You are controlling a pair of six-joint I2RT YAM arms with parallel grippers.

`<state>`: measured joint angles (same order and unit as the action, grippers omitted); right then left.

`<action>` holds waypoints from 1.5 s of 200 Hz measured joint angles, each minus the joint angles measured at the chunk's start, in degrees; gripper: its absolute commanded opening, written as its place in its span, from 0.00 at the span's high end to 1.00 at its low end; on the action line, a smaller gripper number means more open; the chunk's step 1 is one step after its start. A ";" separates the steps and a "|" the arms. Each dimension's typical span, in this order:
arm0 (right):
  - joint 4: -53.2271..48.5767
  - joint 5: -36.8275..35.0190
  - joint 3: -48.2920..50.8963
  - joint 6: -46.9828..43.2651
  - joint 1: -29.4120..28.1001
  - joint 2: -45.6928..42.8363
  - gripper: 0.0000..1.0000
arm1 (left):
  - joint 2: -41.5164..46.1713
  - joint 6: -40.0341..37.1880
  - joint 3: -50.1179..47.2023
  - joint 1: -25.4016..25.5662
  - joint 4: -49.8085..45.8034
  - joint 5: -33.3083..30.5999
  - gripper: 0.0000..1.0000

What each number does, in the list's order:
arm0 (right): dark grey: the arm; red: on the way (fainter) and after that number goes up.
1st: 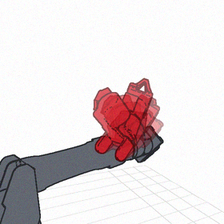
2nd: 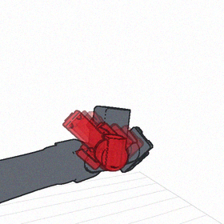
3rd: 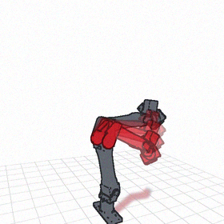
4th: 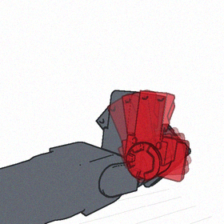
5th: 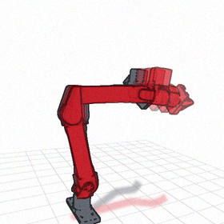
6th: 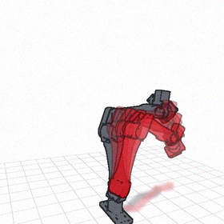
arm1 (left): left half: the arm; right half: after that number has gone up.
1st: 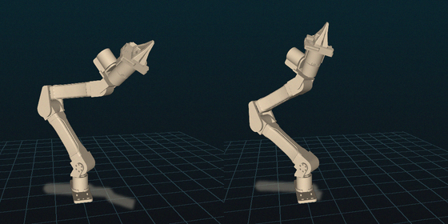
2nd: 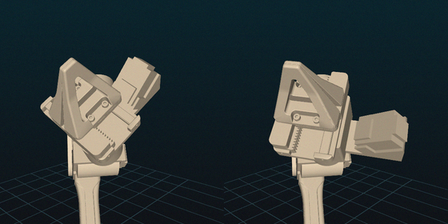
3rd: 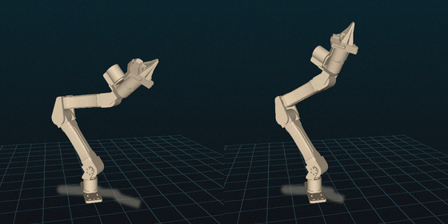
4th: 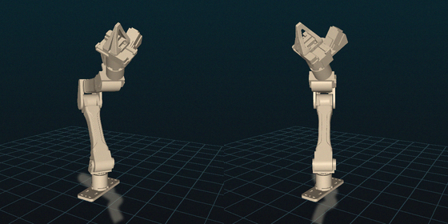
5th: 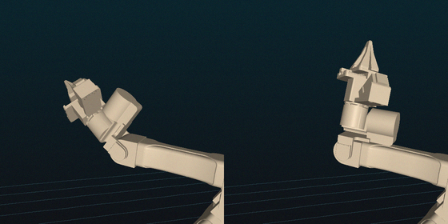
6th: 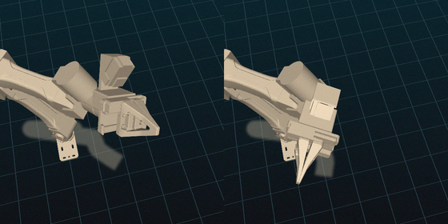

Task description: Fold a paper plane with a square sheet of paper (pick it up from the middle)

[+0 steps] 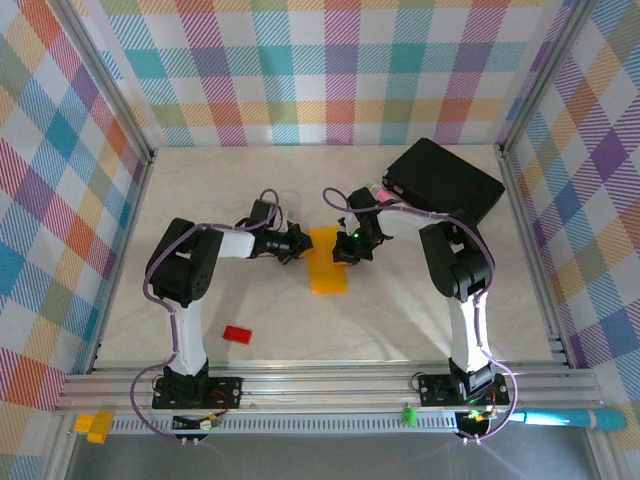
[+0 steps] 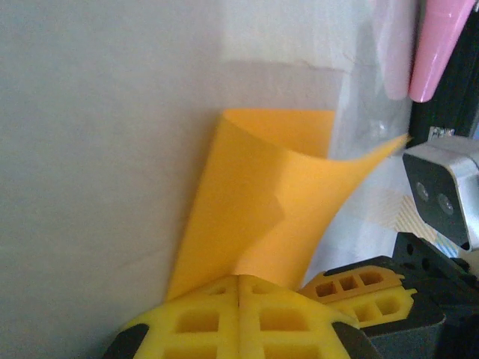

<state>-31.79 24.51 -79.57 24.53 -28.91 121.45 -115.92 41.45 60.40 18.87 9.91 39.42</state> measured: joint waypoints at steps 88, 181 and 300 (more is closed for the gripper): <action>0.00 0.00 0.00 0.00 0.00 0.00 0.97 | 7.06 -4.46 1.55 0.74 -7.63 -4.37 1.00; 0.02 0.00 0.00 0.00 0.00 0.07 0.97 | -2.86 -1.81 8.57 1.51 -7.04 -6.10 1.00; 0.07 0.00 0.02 0.04 0.00 0.07 0.97 | 1.99 -1.64 8.90 -2.36 -10.80 -8.07 1.00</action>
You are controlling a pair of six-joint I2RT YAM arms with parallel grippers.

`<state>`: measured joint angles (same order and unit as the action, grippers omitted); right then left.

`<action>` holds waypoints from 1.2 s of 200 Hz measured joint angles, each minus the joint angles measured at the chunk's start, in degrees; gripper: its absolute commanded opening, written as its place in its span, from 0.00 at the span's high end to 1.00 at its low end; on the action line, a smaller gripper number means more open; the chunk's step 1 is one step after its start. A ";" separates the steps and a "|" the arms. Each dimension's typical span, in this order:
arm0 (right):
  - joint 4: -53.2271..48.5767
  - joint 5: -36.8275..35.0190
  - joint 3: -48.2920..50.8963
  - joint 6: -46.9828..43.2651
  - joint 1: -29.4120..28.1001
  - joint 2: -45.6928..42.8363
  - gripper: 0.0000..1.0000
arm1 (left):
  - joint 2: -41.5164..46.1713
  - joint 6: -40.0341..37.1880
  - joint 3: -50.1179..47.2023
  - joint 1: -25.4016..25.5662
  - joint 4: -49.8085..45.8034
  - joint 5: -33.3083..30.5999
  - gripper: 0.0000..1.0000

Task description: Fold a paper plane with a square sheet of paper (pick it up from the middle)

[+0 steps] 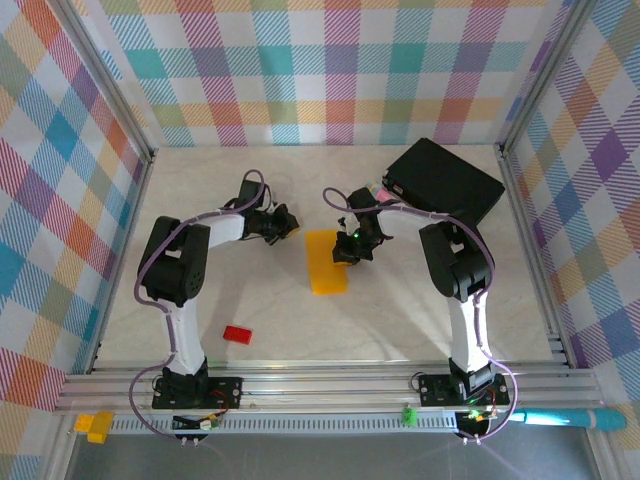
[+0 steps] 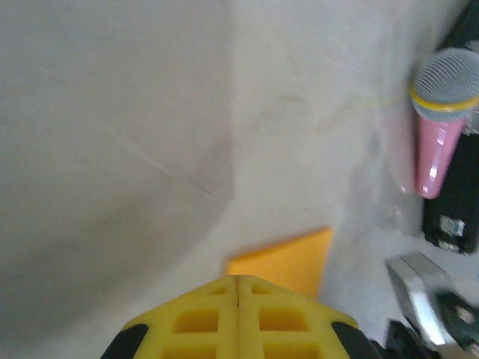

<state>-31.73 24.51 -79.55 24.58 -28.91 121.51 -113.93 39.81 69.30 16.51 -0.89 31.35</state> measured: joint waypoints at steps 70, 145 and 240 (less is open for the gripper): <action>0.07 0.04 0.00 0.17 0.04 0.04 0.97 | -2.56 2.14 0.31 6.64 1.51 -0.68 1.00; 1.33 0.44 0.90 2.38 0.13 -0.22 0.97 | -9.60 -3.72 13.68 2.05 -9.40 -4.98 1.00; 6.34 2.60 4.48 9.18 0.81 -1.55 0.97 | 12.33 8.26 -9.29 11.76 1.31 -7.93 1.00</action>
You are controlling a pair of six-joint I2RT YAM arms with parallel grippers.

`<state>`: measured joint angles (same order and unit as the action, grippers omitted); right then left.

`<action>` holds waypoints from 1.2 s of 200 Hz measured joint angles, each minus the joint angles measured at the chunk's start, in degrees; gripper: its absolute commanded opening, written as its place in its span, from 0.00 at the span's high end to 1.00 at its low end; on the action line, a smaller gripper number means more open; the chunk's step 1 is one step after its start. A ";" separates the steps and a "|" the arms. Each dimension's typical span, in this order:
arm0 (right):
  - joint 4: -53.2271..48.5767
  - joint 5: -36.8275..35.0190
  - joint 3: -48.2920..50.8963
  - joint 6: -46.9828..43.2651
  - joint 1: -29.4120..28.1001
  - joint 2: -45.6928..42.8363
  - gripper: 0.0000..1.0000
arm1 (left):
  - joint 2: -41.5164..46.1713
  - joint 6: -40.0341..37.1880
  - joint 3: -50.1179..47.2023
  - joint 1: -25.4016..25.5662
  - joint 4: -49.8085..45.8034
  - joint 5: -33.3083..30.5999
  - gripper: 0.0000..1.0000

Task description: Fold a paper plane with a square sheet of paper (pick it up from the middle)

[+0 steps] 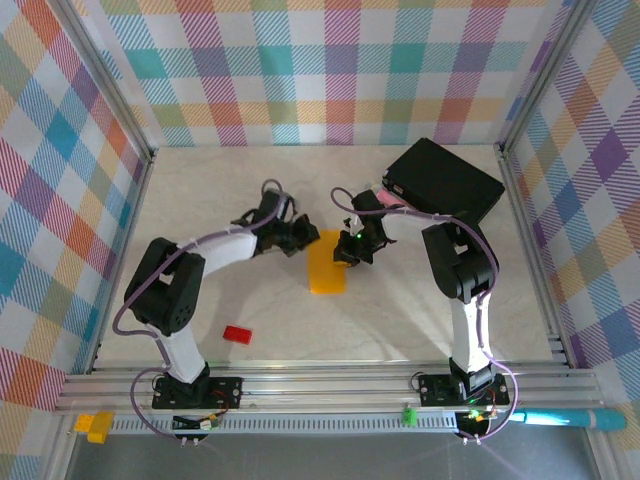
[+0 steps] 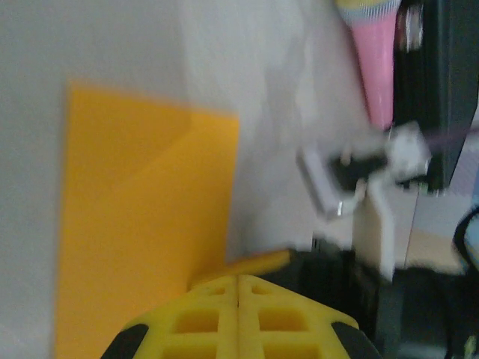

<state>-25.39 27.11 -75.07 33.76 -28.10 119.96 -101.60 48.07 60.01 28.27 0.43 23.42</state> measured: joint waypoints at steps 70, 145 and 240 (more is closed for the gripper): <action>0.66 0.00 0.39 0.17 0.00 -0.15 0.97 | 0.46 11.63 -10.91 5.46 6.97 -2.78 1.00; 0.63 -0.13 0.39 0.15 0.00 -0.15 0.97 | 0.72 14.25 -16.50 5.46 13.07 -7.13 1.00; 0.68 -0.46 0.50 0.09 0.00 -0.28 0.98 | 9.51 14.32 -21.27 5.44 11.67 -9.99 1.00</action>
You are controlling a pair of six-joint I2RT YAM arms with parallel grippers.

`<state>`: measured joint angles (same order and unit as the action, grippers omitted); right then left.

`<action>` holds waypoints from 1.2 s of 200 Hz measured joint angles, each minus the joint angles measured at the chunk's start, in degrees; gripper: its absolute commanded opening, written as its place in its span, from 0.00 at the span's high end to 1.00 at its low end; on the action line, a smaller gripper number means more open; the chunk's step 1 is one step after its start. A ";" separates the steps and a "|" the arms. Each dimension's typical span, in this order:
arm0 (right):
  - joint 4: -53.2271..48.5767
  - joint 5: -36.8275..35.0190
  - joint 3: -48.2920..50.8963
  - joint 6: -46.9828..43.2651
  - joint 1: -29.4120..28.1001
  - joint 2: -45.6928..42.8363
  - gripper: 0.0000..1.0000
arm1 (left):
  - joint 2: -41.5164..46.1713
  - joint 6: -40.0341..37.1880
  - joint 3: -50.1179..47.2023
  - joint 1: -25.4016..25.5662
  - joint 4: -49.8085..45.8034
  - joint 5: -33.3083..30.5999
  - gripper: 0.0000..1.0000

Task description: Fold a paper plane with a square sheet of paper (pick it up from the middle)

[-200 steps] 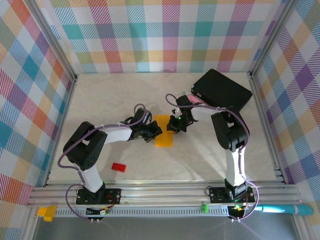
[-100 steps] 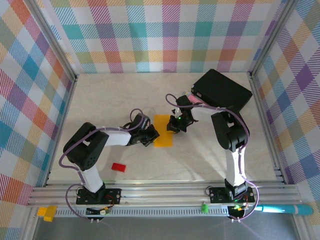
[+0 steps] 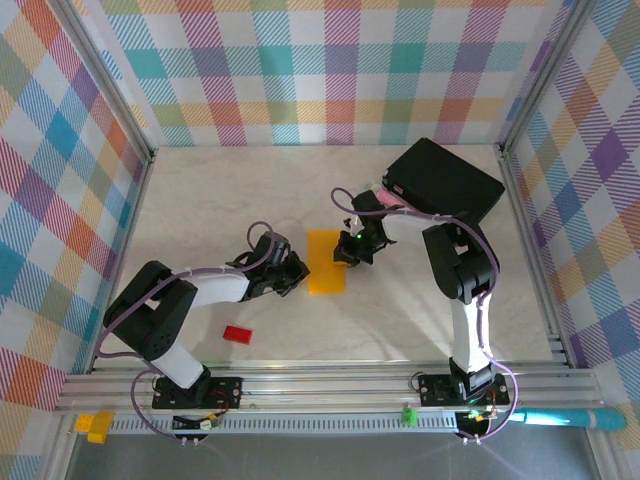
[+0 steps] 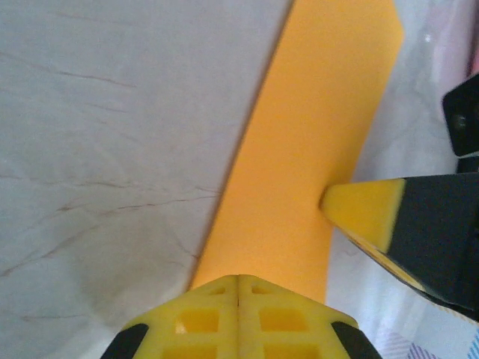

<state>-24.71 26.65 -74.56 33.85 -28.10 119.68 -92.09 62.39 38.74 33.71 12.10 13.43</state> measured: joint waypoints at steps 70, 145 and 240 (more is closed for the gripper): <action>0.00 0.00 0.00 -0.04 0.00 0.00 0.98 | -5.95 3.65 -0.37 3.02 7.78 1.51 1.00; -0.02 0.00 0.00 -0.22 0.07 0.00 0.98 | 0.68 5.73 -10.43 2.95 12.13 -1.14 1.00; -0.39 0.02 -0.28 -0.42 0.11 0.11 0.98 | 1.16 -0.28 -1.95 4.42 5.31 1.01 1.00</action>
<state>-25.10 26.68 -74.85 33.43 -27.99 119.79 -90.94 62.11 36.80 38.13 17.41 14.44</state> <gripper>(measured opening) 0.043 0.043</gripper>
